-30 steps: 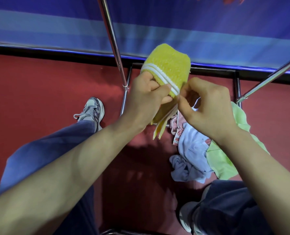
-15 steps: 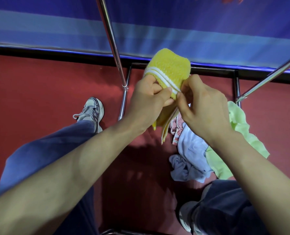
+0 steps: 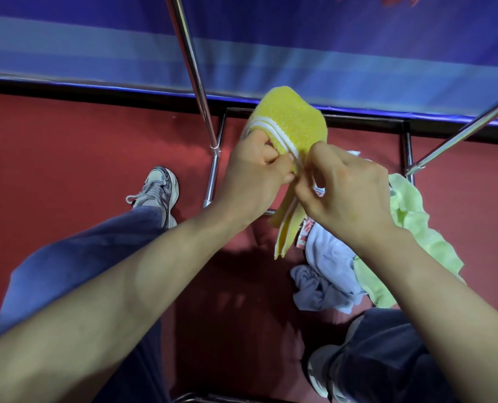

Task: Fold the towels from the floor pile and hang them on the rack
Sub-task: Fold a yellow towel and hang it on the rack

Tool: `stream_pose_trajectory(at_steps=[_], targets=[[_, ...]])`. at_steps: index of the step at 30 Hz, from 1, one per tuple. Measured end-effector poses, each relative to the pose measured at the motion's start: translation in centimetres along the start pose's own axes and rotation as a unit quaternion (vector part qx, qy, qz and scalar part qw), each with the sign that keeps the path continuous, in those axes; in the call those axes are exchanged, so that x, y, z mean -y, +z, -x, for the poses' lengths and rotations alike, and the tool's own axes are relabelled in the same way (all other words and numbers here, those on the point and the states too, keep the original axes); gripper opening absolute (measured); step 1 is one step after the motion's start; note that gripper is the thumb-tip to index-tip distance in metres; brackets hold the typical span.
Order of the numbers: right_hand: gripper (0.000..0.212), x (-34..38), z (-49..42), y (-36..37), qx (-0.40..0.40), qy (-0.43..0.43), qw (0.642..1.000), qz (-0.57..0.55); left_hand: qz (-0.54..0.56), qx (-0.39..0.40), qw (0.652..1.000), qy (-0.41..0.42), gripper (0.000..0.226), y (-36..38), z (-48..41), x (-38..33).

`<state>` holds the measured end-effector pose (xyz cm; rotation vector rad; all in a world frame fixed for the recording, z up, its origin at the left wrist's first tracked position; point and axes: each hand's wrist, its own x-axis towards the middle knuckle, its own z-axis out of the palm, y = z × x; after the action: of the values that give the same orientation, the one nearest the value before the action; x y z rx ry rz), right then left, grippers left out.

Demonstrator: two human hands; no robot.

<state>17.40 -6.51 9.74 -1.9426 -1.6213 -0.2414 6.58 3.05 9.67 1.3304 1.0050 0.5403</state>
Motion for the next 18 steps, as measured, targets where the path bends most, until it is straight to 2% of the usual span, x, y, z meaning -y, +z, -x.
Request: stream_pose_trajectory(at_steps=[5,15,18], targets=[[0.014,-0.6,-0.4,-0.3,-0.020,0.057,0.998,0.008,-0.019,-0.023,0.999,0.018,0.044,0.0,-0.3,0.0],[0.010,-0.1,-0.1,0.1,0.020,0.014,0.999,-0.032,-0.060,-0.035,0.997,0.040,0.029,-0.1,-0.9,1.2],[0.012,-0.2,0.1,0.4,0.042,0.018,0.999,-0.026,-0.066,-0.029,0.996,0.046,0.033,-0.2,-0.9,1.2]])
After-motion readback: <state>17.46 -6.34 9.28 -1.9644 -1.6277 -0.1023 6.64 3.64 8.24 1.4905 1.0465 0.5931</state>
